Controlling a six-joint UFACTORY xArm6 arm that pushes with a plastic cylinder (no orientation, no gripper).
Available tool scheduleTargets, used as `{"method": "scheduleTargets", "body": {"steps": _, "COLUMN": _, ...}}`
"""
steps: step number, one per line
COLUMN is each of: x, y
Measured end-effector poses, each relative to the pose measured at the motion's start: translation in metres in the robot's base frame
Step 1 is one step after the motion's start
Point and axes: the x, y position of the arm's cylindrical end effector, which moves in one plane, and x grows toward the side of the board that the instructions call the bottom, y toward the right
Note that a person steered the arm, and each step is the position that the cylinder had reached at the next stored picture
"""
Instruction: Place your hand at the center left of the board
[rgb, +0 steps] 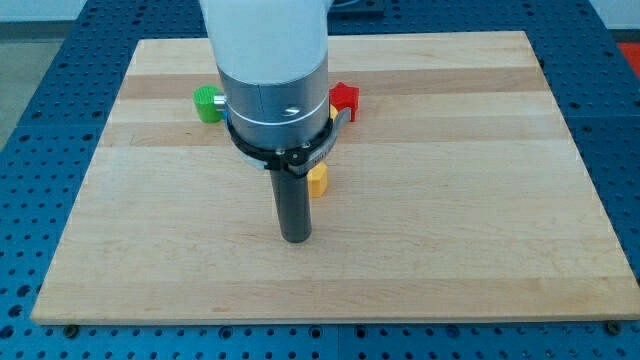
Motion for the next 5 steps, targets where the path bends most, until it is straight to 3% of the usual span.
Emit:
{"method": "scheduleTargets", "body": {"steps": 1, "x": 0.004, "y": -0.022}}
{"method": "scheduleTargets", "body": {"steps": 3, "x": -0.011, "y": -0.197}}
{"method": "scheduleTargets", "body": {"steps": 5, "x": -0.108, "y": -0.209}}
